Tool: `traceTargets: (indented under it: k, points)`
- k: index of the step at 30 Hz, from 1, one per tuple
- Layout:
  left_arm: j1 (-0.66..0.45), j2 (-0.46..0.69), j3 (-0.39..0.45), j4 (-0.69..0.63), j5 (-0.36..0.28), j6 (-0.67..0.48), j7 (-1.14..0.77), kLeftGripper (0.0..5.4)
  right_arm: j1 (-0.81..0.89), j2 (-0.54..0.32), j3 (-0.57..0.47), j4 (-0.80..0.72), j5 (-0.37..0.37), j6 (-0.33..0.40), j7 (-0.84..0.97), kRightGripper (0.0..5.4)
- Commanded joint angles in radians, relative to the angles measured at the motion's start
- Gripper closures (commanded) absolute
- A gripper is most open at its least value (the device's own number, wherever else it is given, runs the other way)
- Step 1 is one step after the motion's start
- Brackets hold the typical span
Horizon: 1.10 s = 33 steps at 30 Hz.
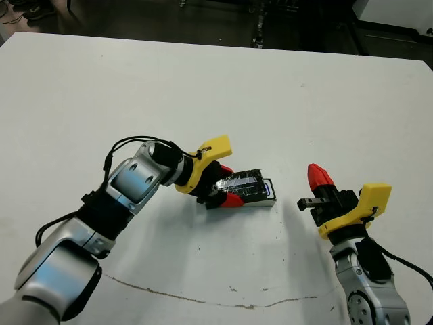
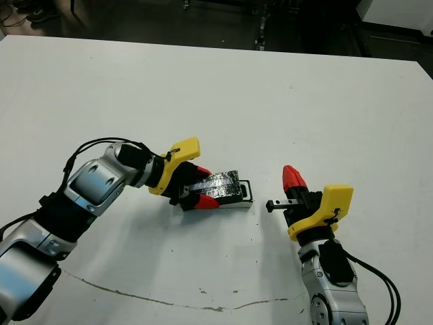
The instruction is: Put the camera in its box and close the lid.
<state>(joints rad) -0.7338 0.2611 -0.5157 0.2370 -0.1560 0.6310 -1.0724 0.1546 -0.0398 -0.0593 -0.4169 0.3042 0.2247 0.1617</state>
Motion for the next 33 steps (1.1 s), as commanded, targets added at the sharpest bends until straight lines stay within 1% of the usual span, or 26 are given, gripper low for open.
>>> traceTargets:
  k: [1,4,6,9,17,24,27,31,33]
  points:
    - [0.042,-0.059,-0.059,0.058,0.009,0.036,-0.009,2.24,0.009,-0.013,-0.012,0.002,0.0,0.008,-0.004,5.4]
    - [0.035,-0.072,-0.065,0.075,0.013,0.025,-0.021,2.24,0.01,-0.013,-0.012,0.004,0.0,0.003,-0.001,5.4]
    - [0.03,-0.076,-0.073,0.082,0.024,0.011,-0.028,2.24,0.01,-0.012,-0.012,0.0,0.001,0.013,-0.006,5.4]
    - [0.014,-0.083,-0.09,0.094,0.037,0.017,-0.037,2.24,0.009,-0.011,-0.013,0.003,0.006,0.011,-0.002,5.4]
    - [0.001,-0.111,-0.114,0.147,0.061,-0.025,-0.063,2.24,0.009,-0.015,-0.016,0.002,0.0,0.009,-0.005,5.4]
    - [-0.015,-0.148,-0.119,0.193,0.056,-0.013,-0.089,2.24,0.012,-0.014,-0.022,-0.003,0.003,0.011,-0.009,5.4]
    - [-0.019,-0.159,-0.125,0.195,0.059,-0.006,-0.085,2.24,0.011,-0.014,-0.025,0.004,0.003,-0.003,-0.001,5.4]
    - [-0.019,-0.168,-0.129,0.186,0.063,-0.002,-0.083,2.24,0.011,-0.016,-0.023,0.003,-0.005,-0.002,-0.002,5.4]
    - [-0.025,-0.179,-0.127,0.201,0.057,0.021,-0.093,2.24,0.012,-0.015,-0.025,0.001,-0.002,0.006,-0.006,5.4]
